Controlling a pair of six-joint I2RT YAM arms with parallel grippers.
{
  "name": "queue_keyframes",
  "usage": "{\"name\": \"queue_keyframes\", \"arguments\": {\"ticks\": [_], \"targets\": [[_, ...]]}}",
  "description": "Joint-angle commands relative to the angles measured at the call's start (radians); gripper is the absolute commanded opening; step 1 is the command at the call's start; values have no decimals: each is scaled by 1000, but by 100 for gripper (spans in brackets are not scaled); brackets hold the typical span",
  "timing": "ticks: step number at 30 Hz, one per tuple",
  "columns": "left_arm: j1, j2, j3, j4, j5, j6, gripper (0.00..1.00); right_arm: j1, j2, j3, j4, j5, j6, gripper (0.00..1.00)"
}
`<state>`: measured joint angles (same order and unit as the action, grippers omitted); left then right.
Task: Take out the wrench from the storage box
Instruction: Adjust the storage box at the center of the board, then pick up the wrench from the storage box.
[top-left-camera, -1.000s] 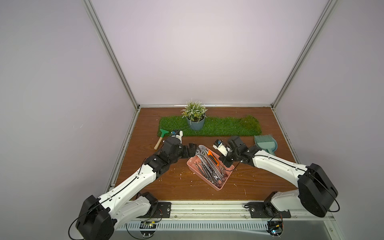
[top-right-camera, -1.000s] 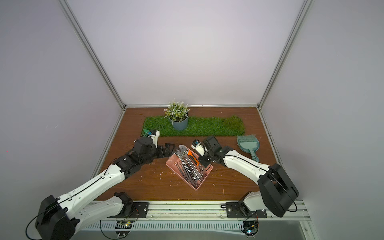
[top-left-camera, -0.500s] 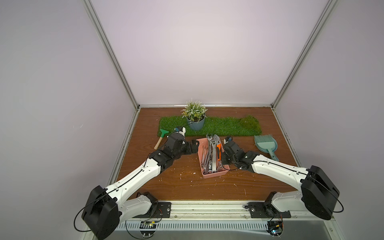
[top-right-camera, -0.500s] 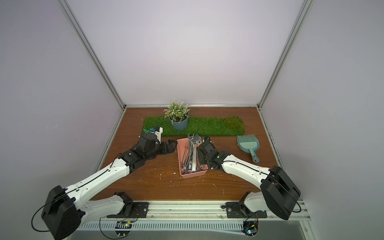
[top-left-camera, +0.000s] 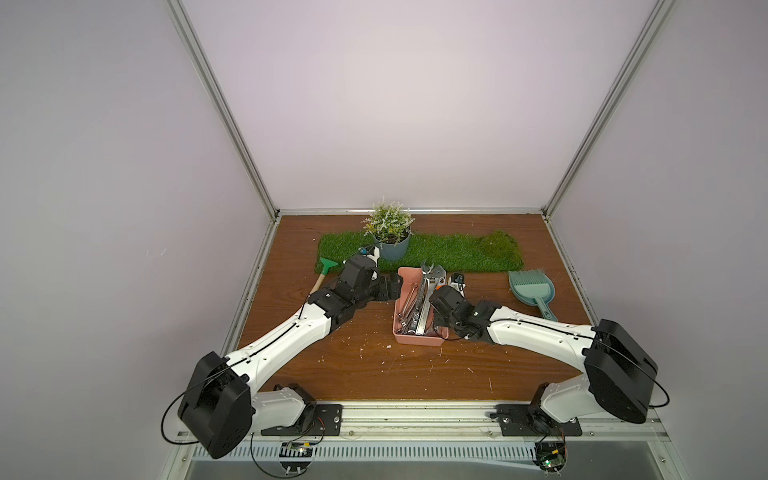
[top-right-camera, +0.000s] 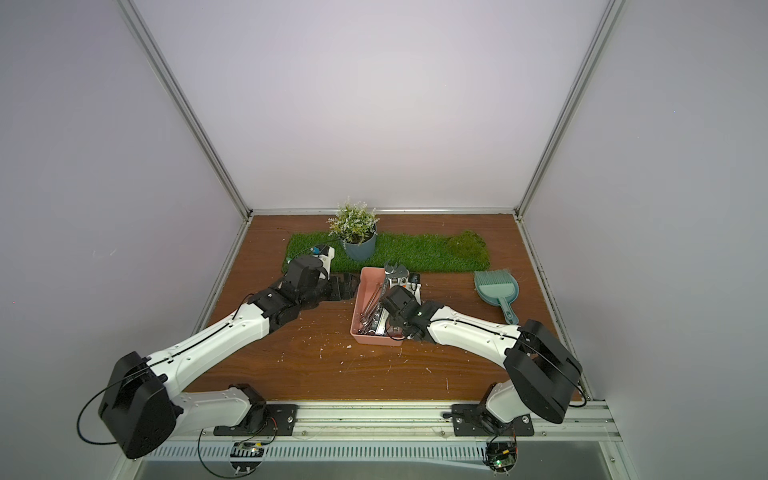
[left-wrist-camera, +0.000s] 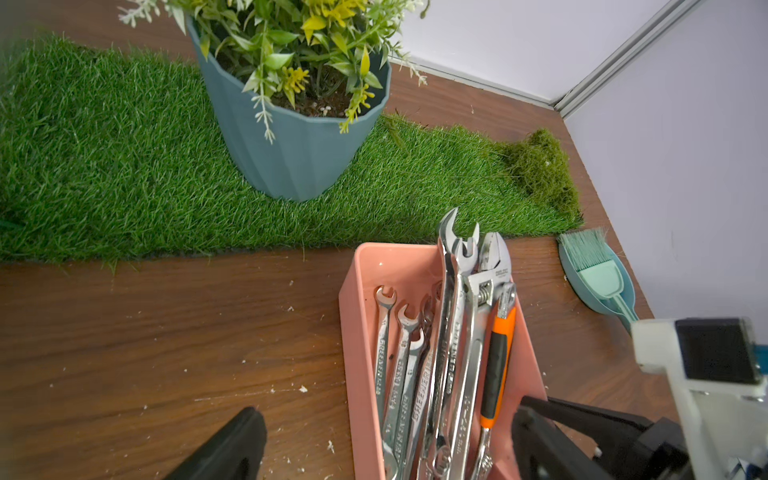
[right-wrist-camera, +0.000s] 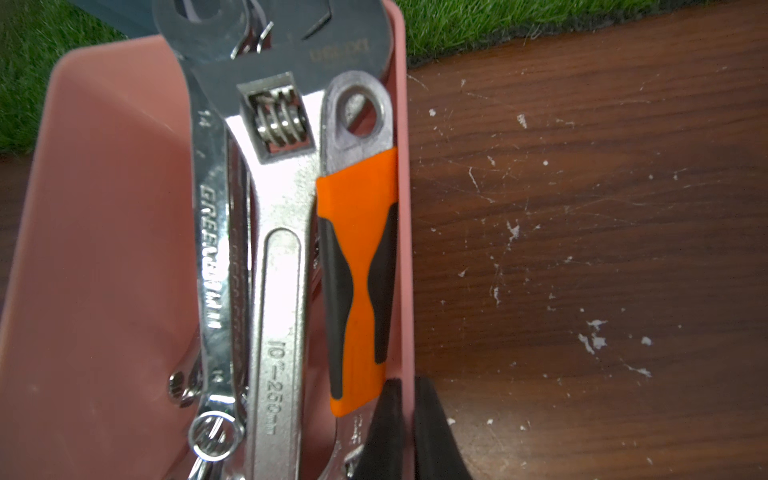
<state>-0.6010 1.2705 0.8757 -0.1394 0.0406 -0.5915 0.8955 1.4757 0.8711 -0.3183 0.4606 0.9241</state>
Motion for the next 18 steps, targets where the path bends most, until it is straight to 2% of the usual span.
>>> {"name": "queue_keyframes", "arguments": {"ticks": [1, 5, 14, 18], "targets": [[3, 33, 35, -23, 7, 58, 92, -21, 15, 29, 67, 108, -10, 1], [-2, 72, 57, -17, 15, 76, 90, -34, 18, 37, 84, 119, -71, 0], [-16, 108, 70, 13, 39, 58, 82, -83, 16, 36, 153, 25, -187, 0], [-36, 116, 68, 20, 28, 48, 80, -84, 0, 50, 121, 15, -188, 8]]}}
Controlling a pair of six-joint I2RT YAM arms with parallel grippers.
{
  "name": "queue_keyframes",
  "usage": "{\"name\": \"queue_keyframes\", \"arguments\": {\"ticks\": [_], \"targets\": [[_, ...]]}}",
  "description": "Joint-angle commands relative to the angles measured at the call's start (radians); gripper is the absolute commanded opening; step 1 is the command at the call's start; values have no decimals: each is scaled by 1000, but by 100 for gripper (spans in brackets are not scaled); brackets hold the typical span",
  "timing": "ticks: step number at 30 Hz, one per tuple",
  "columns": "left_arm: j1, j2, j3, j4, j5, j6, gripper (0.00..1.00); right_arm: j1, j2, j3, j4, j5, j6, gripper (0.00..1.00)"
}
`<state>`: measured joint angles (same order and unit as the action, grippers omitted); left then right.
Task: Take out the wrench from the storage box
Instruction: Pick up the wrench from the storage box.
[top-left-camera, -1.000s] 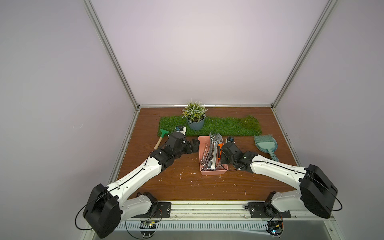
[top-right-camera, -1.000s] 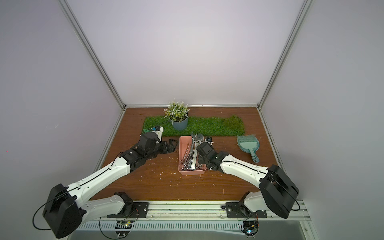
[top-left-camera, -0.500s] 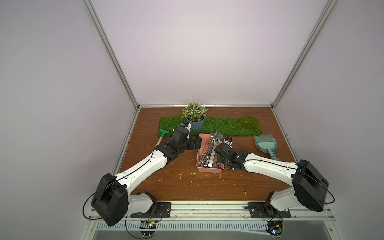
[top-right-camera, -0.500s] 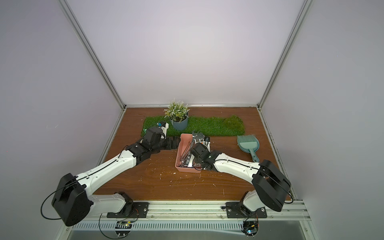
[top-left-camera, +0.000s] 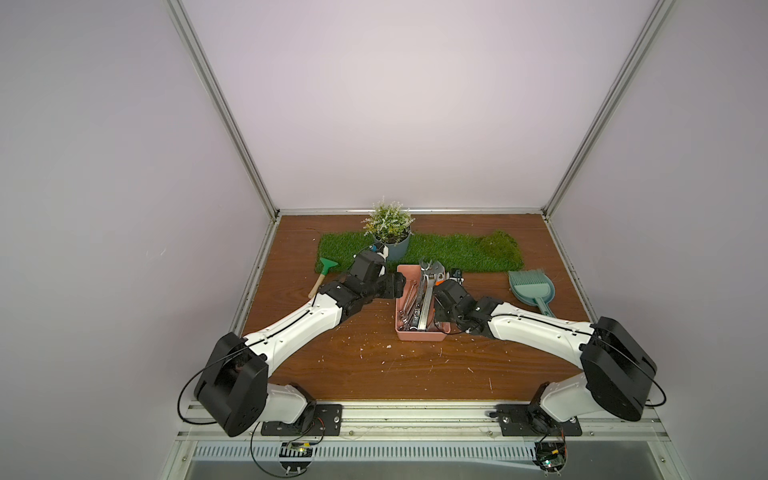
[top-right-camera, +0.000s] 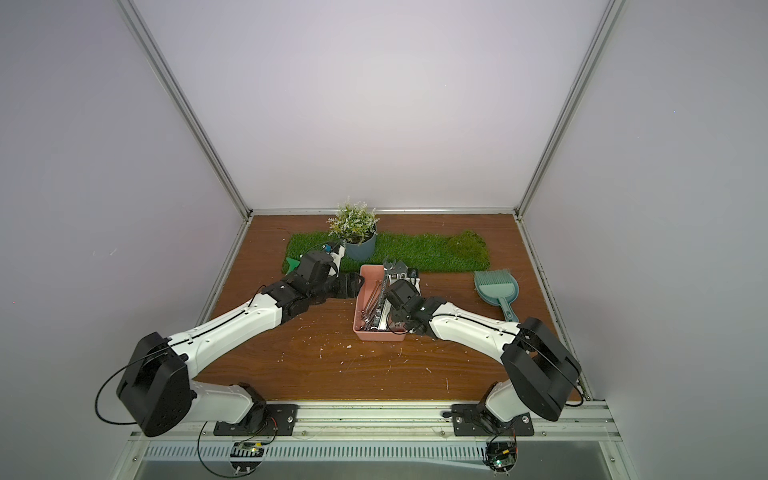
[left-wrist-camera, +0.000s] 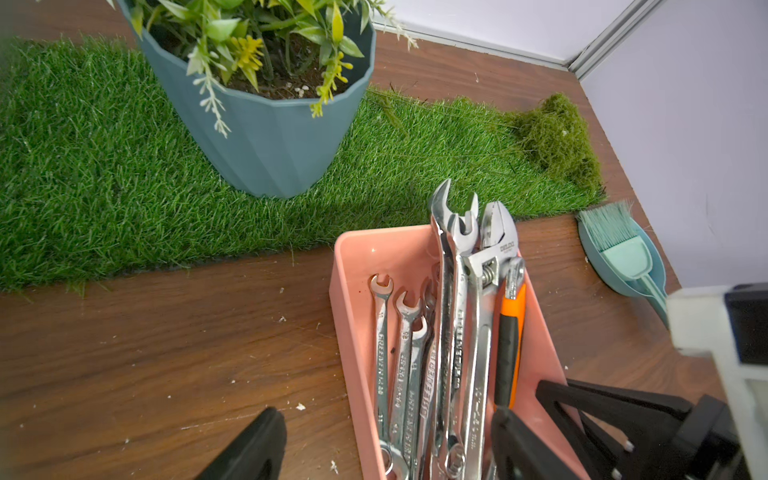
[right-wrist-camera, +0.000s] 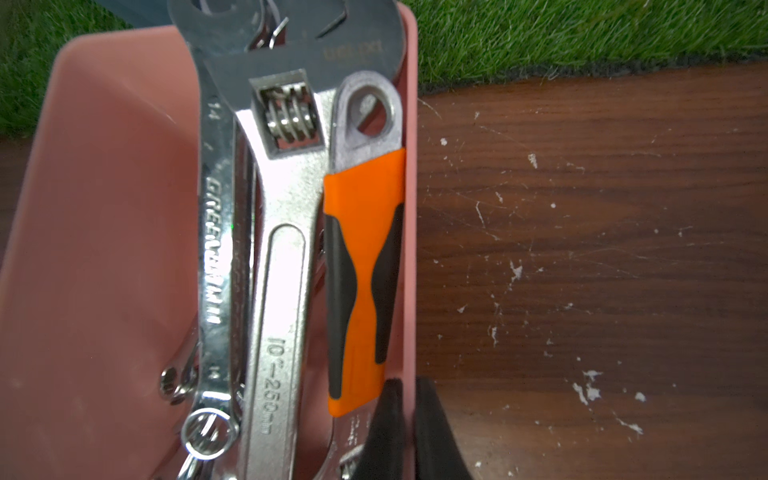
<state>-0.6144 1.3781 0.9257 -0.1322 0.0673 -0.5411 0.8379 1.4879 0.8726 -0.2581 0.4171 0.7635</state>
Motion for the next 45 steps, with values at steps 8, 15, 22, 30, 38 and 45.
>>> {"name": "queue_keyframes", "arguments": {"ticks": [8, 15, 22, 30, 38, 45], "targets": [[-73, 61, 55, 18, -36, -7, 78, -29, -119, 70, -17, 94, -20, 32], [-105, 149, 104, 20, -58, 13, 74, -87, -236, 46, -1, -35, -148, 48], [-140, 262, 169, 0, -94, 41, 69, -221, -331, -22, 54, -267, -252, 61], [-141, 356, 235, -46, -128, 62, 61, -271, -354, -63, 60, -321, -260, 69], [-141, 397, 253, -45, -128, 67, 56, -283, -353, -98, 84, -336, -251, 72], [-145, 435, 266, -40, -111, 62, 50, -286, -360, -115, 89, -339, -250, 73]]}}
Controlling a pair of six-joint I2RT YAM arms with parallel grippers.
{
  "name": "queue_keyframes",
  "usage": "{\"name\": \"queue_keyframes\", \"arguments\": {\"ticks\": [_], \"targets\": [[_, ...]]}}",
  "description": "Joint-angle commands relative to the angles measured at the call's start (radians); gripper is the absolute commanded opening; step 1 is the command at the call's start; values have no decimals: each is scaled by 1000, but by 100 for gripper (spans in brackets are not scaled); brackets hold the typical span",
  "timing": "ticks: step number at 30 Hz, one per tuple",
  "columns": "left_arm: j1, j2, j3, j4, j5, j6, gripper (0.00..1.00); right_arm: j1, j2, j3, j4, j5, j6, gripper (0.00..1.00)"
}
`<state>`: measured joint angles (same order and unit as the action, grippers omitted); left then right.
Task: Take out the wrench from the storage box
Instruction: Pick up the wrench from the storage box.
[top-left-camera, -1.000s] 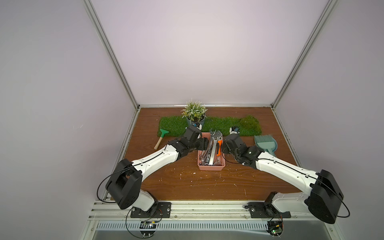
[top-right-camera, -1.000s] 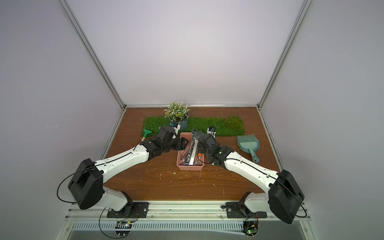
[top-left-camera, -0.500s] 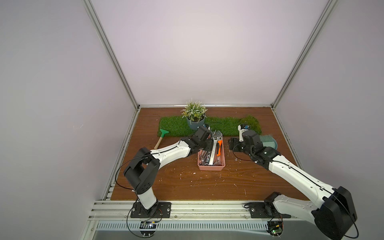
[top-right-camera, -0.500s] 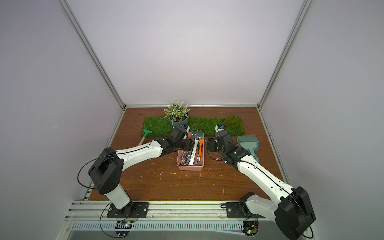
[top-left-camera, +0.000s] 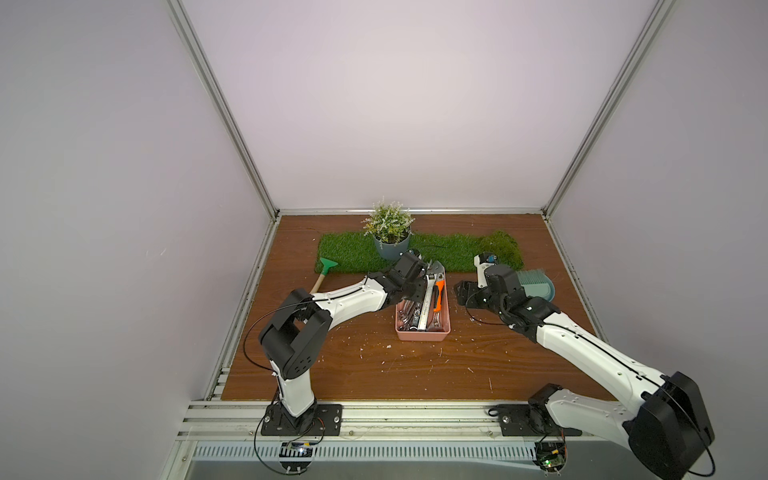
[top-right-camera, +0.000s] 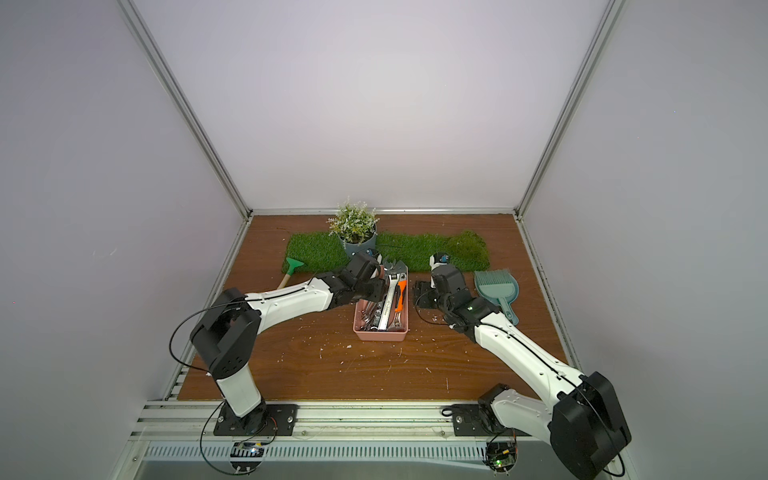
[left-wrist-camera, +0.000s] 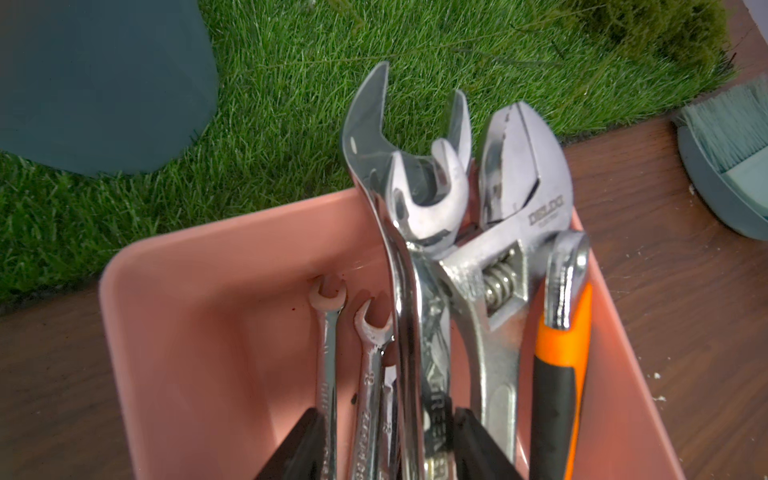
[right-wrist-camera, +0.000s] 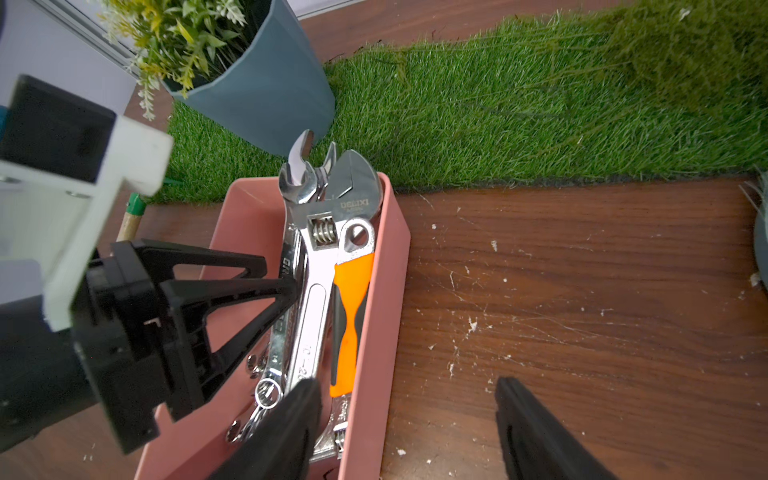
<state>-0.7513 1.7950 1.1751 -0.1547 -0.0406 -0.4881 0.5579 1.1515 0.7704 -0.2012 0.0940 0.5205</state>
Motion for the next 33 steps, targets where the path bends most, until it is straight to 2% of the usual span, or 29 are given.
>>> {"name": "queue_keyframes", "arguments": {"ticks": [1, 6, 16, 22, 25, 28, 33], "targets": [[-8, 20, 17, -17, -4, 9, 48, -7, -25, -15, 34, -16, -5, 73], [-8, 12, 17, -22, -9, 8, 41, -10, -38, -28, 34, -13, -3, 73], [-7, -10, 9, -23, 8, -1, 20, -13, -47, -46, 44, -14, -1, 73], [-9, -31, 12, -26, 19, -7, 11, -12, -49, -52, 46, -16, -2, 74], [-8, -38, 14, -28, 35, -10, 11, -14, -50, -53, 46, -14, -4, 74], [-8, -43, 10, -28, 41, -12, 4, -14, -50, -55, 46, -15, -6, 73], [-8, -50, 12, -36, 42, -15, 3, -15, -55, -63, 48, -16, -6, 73]]}}
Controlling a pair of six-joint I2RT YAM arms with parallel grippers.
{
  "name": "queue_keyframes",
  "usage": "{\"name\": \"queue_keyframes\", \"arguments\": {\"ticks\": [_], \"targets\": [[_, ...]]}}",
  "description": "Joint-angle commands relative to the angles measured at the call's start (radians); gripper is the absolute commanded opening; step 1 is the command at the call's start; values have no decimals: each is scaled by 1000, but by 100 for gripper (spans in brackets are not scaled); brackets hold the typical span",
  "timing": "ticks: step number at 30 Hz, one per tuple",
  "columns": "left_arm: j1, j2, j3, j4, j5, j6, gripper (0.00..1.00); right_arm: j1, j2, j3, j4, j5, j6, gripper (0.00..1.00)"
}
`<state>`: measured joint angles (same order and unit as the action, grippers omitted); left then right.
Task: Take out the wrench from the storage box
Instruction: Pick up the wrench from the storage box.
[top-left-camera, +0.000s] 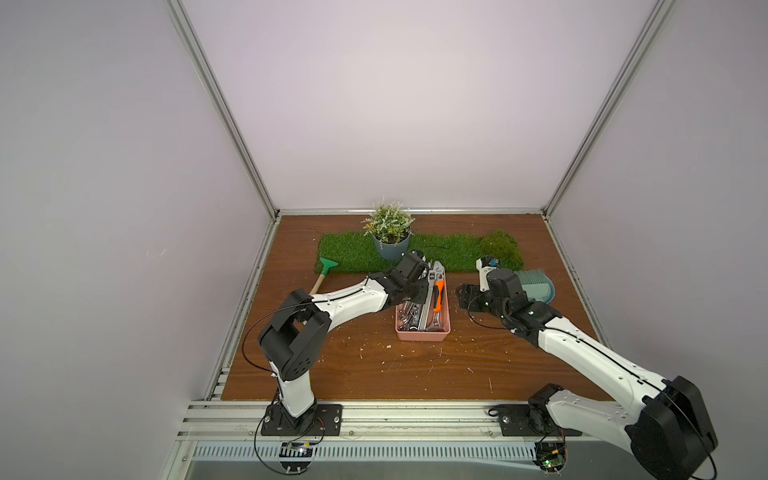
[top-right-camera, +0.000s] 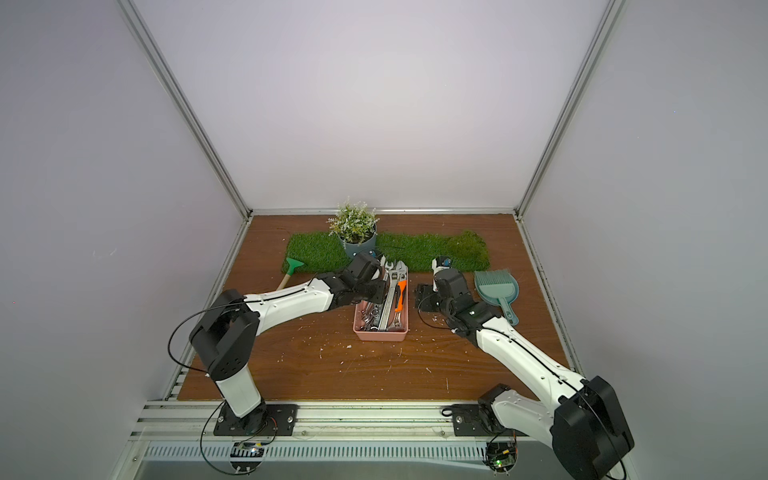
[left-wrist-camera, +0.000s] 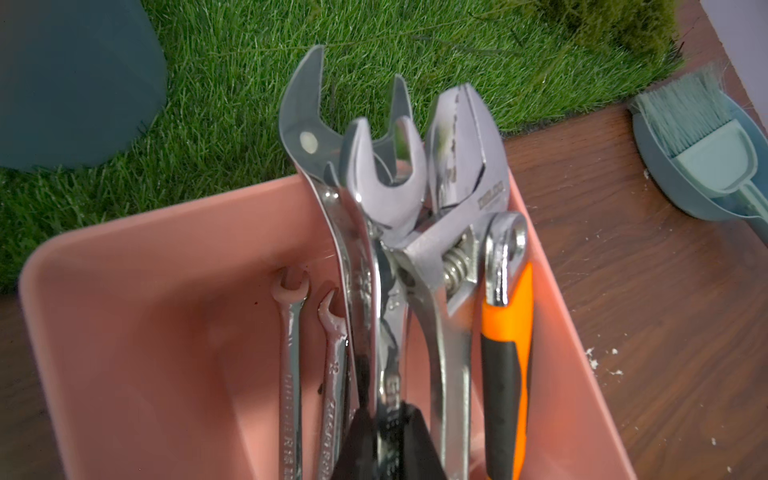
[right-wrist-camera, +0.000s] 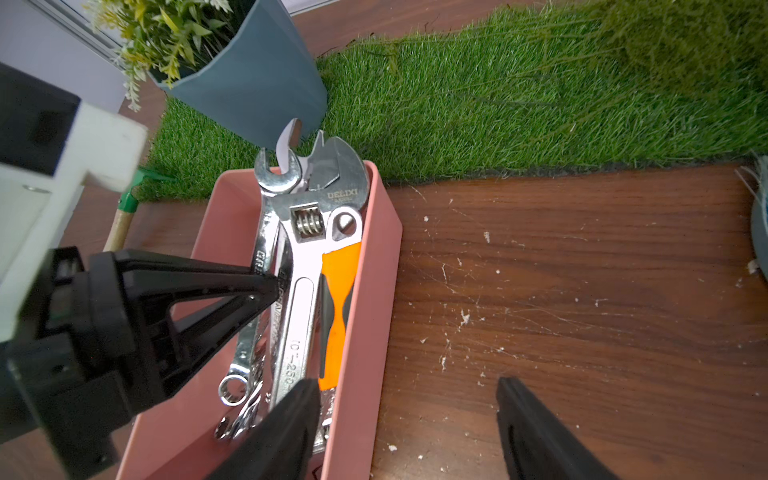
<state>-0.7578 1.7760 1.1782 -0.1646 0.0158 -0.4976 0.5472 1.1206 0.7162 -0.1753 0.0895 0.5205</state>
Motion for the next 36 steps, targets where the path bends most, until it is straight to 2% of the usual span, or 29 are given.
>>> {"name": "queue_keyframes", "arguments": {"ticks": [1, 12, 19, 26, 36], "targets": [[-1, -37, 9, -26, -13, -5, 2, -4, -24, -9, 22, -11, -7, 73], [-2, -79, 6, -50, -26, -1, 0, -8, -29, -19, 33, -19, -6, 73], [8, -104, 8, -85, -104, 10, 0, -9, -35, -25, 36, -20, -5, 73], [35, -106, -15, -70, -83, 19, 0, -10, -38, -35, 42, -21, -2, 73], [49, -116, -40, -53, -171, 62, 0, -10, -32, -49, 52, -22, 2, 73]]}}
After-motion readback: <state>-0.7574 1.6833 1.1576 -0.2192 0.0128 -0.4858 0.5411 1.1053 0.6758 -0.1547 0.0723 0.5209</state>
